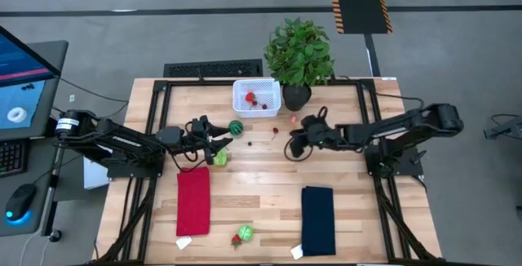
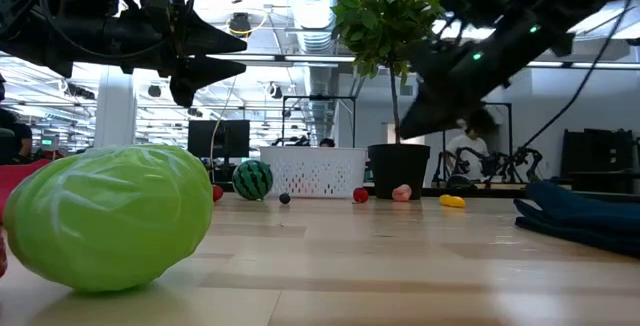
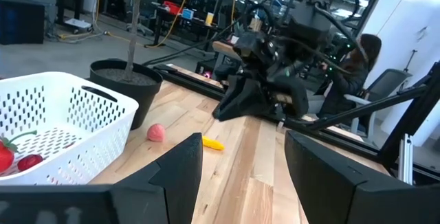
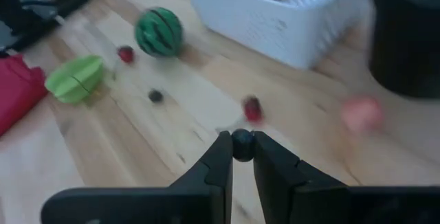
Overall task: Pick and placing Produce into tupperware
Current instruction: Put the blueberry into the white basket
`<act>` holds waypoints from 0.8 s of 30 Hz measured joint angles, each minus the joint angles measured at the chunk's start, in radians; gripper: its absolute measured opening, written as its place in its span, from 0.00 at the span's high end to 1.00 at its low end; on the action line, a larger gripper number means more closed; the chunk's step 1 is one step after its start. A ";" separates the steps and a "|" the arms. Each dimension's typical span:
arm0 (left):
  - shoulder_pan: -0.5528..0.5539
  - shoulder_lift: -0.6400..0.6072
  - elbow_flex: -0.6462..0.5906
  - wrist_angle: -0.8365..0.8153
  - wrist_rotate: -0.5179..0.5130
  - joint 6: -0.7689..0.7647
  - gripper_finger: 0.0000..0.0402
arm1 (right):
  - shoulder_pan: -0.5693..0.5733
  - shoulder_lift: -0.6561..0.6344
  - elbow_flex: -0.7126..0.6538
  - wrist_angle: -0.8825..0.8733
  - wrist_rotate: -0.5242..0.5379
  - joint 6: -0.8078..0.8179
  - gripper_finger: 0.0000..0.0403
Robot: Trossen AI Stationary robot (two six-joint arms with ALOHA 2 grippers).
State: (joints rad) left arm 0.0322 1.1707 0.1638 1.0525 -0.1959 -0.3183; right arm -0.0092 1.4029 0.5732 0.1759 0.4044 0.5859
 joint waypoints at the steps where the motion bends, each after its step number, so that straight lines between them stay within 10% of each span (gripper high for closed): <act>1: 0.000 0.000 0.000 0.000 0.000 0.000 0.51 | 0.007 0.036 0.003 0.057 0.017 -0.026 0.83; 12: 0.000 0.000 0.000 0.003 0.000 -0.008 0.51 | 0.024 0.399 0.338 0.105 0.233 -0.324 0.83; 24: 0.000 0.000 0.000 -0.010 0.031 -0.027 0.51 | -0.069 0.500 0.595 0.009 0.299 -0.327 0.83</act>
State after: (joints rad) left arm 0.0322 1.1706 0.1637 1.0422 -0.1648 -0.3451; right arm -0.0779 1.9034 1.1685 0.1845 0.7030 0.2586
